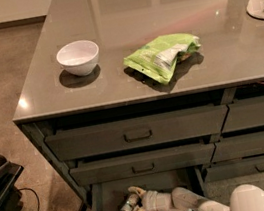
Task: Pick 7up can from bottom drawer and place on counter
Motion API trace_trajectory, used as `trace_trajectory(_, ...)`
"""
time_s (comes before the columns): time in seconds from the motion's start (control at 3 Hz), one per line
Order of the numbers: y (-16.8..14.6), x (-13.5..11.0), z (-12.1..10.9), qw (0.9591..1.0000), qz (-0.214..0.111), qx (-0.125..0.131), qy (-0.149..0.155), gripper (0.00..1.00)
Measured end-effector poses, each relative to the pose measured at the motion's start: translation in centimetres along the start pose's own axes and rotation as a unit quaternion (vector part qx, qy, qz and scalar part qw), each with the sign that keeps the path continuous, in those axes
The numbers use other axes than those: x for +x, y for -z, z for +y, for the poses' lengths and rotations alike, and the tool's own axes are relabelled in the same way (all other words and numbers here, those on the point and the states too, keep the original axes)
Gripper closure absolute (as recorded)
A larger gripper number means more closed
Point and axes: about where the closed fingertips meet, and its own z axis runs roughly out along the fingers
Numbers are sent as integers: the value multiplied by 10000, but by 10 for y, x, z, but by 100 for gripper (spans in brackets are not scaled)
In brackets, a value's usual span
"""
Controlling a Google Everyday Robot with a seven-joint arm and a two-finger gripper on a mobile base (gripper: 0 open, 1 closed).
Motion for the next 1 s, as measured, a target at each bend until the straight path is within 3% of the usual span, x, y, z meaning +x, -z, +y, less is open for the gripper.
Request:
trace_trajectory(0.33,23,-27,3,9996,8,-245,101,100)
trace_trajectory(0.67,68,-72,-6,9988,330,-244,262,100)
trace_trajectory(1.0,109,-111,7,9963,753,-373,177,100)
